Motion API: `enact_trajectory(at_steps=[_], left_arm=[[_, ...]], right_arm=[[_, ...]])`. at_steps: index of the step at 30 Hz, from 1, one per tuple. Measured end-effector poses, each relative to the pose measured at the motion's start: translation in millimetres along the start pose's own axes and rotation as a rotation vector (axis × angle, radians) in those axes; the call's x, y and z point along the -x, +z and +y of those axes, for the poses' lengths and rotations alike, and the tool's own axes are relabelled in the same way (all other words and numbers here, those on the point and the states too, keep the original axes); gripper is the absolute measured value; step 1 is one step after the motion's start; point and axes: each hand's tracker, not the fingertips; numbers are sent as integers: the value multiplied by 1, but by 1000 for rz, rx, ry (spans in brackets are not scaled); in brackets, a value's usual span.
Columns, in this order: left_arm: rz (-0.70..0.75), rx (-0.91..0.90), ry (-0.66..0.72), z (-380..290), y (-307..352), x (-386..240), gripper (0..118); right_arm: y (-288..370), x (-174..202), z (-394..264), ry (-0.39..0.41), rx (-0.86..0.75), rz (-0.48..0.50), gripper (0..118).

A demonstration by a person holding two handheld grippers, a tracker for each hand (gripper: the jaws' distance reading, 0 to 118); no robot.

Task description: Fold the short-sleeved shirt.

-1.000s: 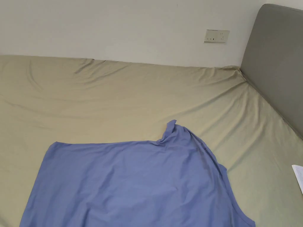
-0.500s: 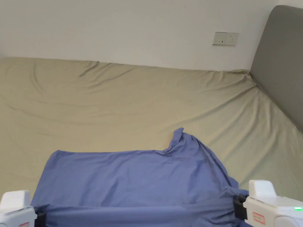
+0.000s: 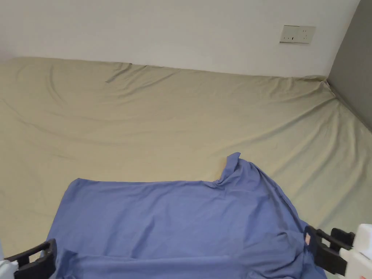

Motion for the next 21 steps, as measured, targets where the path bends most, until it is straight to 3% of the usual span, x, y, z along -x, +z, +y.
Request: enact_trajectory(at_steps=[2, 3, 4, 5, 6, 13, 14, 15, 16, 17, 18, 21], left_arm=[[-20, -72, 22, 1, 32, 4, 99], [-31, -116, 32, -1, 50, -1, 83], [-30, -144, 44, -3, 63, 0, 49], [-13, -150, 59, -7, 73, 0, 22], [-1, -144, 62, -11, 79, 0, 4], [-79, 26, 15, -38, 86, 0, 0], [-73, 67, 7, -40, 78, -1, 8], [-71, 102, 6, -42, 66, 0, 28], [-65, 161, -3, -44, 54, 0, 73], [-65, 229, -5, -46, 37, -1, 99], [-63, 300, -8, -49, 23, -1, 115], [-76, 374, -31, -60, -10, -8, 113]], right_arm=[[33, 7, 2, 45, -99, 2, 54], [48, 11, 1, 62, -145, 0, 47], [61, 20, 0, 73, -177, 9, 27], [72, 24, -3, 76, -197, 10, 10], [81, 28, -7, 72, -210, -1, 2], [126, 47, -27, 71, -239, -30, 2], [128, 47, -29, 62, -238, -35, 2], [131, 45, -31, 43, -232, -34, 2], [132, 40, -30, 28, -227, -25, 2], [133, 40, -32, 27, -226, -30, 2], [133, 40, -34, 28, -219, -39, 2], [132, 32, -40, 24, -192, -53, 2]])
